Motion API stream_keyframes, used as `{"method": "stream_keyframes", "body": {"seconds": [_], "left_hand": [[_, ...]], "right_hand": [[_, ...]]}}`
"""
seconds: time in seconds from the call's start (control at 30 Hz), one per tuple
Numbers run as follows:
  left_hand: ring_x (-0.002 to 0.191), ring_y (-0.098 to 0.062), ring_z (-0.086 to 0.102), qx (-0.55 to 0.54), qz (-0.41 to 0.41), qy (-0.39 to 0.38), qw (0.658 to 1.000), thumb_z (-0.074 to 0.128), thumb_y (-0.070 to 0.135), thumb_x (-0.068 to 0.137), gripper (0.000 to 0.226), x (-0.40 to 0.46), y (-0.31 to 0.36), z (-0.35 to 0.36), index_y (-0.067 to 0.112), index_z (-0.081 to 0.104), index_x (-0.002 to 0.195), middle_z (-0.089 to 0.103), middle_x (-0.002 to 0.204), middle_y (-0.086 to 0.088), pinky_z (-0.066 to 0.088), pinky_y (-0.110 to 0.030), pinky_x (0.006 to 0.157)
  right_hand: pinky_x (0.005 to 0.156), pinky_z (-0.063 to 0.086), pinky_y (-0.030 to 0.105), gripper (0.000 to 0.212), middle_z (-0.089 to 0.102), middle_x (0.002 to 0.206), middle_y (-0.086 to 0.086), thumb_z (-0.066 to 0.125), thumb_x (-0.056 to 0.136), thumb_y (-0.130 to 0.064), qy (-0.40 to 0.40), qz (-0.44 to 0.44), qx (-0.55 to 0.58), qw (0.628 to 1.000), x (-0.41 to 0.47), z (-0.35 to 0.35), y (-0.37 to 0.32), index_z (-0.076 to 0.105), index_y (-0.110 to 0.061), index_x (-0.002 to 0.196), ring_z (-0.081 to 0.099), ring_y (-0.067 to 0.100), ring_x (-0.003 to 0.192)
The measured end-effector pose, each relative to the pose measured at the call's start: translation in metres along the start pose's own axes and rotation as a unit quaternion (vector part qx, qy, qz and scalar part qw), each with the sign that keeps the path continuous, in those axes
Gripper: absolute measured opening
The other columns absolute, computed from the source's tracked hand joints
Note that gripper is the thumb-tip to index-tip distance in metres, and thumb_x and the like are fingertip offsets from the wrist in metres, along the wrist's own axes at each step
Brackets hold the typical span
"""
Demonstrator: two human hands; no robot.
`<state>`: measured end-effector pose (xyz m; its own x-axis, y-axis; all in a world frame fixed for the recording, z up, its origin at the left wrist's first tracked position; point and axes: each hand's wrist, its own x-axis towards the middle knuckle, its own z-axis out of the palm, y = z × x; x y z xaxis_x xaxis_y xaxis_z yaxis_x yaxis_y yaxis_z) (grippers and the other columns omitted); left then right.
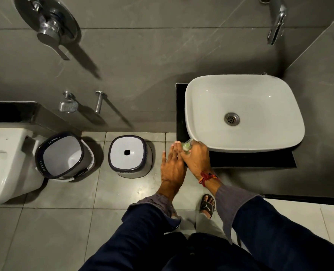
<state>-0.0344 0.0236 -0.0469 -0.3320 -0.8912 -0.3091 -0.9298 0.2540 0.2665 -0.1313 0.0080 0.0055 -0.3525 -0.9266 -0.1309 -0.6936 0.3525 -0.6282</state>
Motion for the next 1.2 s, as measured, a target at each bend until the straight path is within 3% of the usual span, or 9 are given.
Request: {"method": "stream_keyframes", "body": {"seconds": [0.1,0.23,0.4,0.47,0.53,0.6,0.67,0.97,1.2], "left_hand": [[0.159,-0.026,-0.003,0.001,-0.004,0.001,1.000,0.038,0.036,0.108,0.074,0.001,0.001,0.000,0.007,-0.004,0.161,-0.004,0.171,-0.013,0.006,-0.052,0.129],[0.159,-0.027,-0.001,0.002,-0.008,0.007,1.000,0.039,0.032,0.108,0.073,0.002,0.001,0.003,0.006,-0.004,0.161,-0.003,0.171,-0.014,0.007,-0.053,0.129],[0.159,-0.027,0.001,0.005,-0.004,0.009,1.000,0.043,0.036,0.107,0.077,0.002,0.000,0.006,0.005,-0.001,0.161,0.000,0.171,-0.015,0.006,-0.052,0.128],[0.159,-0.026,0.002,0.014,-0.007,0.011,1.000,0.044,0.039,0.106,0.079,0.003,0.000,0.007,0.005,-0.001,0.161,0.001,0.171,-0.013,0.006,-0.051,0.128],[0.159,-0.025,0.002,0.007,-0.016,0.017,1.000,0.045,0.040,0.106,0.080,0.005,0.000,0.007,0.006,-0.002,0.161,0.001,0.171,-0.012,0.006,-0.051,0.128],[0.159,-0.024,0.002,0.009,-0.020,0.020,1.000,0.046,0.038,0.106,0.080,0.005,0.001,0.009,0.006,-0.003,0.161,0.001,0.172,-0.012,0.006,-0.050,0.128],[0.159,-0.025,0.002,0.014,-0.020,0.017,1.000,0.046,0.038,0.106,0.080,0.005,0.002,0.012,0.006,-0.003,0.161,-0.002,0.171,-0.012,0.007,-0.052,0.128],[0.159,-0.026,0.001,0.003,-0.037,0.018,0.999,0.040,0.035,0.106,0.076,0.004,0.006,0.011,0.005,-0.004,0.161,-0.003,0.171,-0.013,0.005,-0.053,0.129],[0.159,-0.028,-0.005,0.031,-0.022,0.013,0.999,0.045,0.026,0.105,0.078,0.004,0.005,0.013,0.008,-0.006,0.161,-0.011,0.171,-0.014,0.004,-0.053,0.128]], "right_hand": [[0.085,0.059,0.040,0.027,0.069,0.100,0.019,0.068,0.088,-0.022,-0.014,-0.001,0.024,1.000,0.001,0.001,0.004,0.066,0.001,0.101,0.067,0.031,0.094],[0.091,0.058,0.043,0.039,0.069,0.109,0.018,0.066,0.091,-0.033,-0.001,0.017,0.012,1.000,-0.001,0.004,0.002,0.062,0.000,0.112,0.066,0.032,0.102],[0.070,0.060,0.037,0.046,0.070,0.093,0.014,0.069,0.084,-0.050,0.003,0.044,-0.023,0.999,-0.005,0.002,0.010,0.066,-0.005,0.092,0.069,0.031,0.083],[0.061,0.057,0.035,0.045,0.065,0.093,0.009,0.071,0.081,-0.051,0.033,-0.003,-0.048,0.998,-0.009,-0.005,0.019,0.065,-0.008,0.091,0.066,0.027,0.077],[0.060,0.056,0.034,0.040,0.059,0.099,0.005,0.072,0.082,-0.044,0.037,-0.091,-0.046,0.994,-0.010,-0.012,0.028,0.061,-0.014,0.106,0.063,0.022,0.079],[0.059,0.053,0.030,0.051,0.051,0.107,0.004,0.071,0.083,-0.037,-0.011,-0.149,-0.068,0.986,-0.005,-0.020,0.032,0.053,-0.020,0.128,0.059,0.018,0.083],[0.057,0.051,0.030,0.063,0.047,0.108,0.007,0.071,0.078,-0.032,-0.036,-0.170,-0.124,0.977,0.001,-0.025,0.033,0.048,-0.020,0.136,0.059,0.022,0.084],[0.058,0.054,0.032,0.027,0.056,0.100,0.009,0.064,0.082,-0.027,0.004,-0.142,-0.138,0.980,-0.011,-0.022,0.029,0.067,-0.006,0.099,0.063,0.026,0.079],[0.064,0.057,0.034,0.025,0.059,0.099,0.013,0.064,0.084,-0.022,0.010,-0.156,-0.138,0.978,-0.028,-0.011,0.025,0.068,-0.001,0.097,0.065,0.028,0.082]]}}
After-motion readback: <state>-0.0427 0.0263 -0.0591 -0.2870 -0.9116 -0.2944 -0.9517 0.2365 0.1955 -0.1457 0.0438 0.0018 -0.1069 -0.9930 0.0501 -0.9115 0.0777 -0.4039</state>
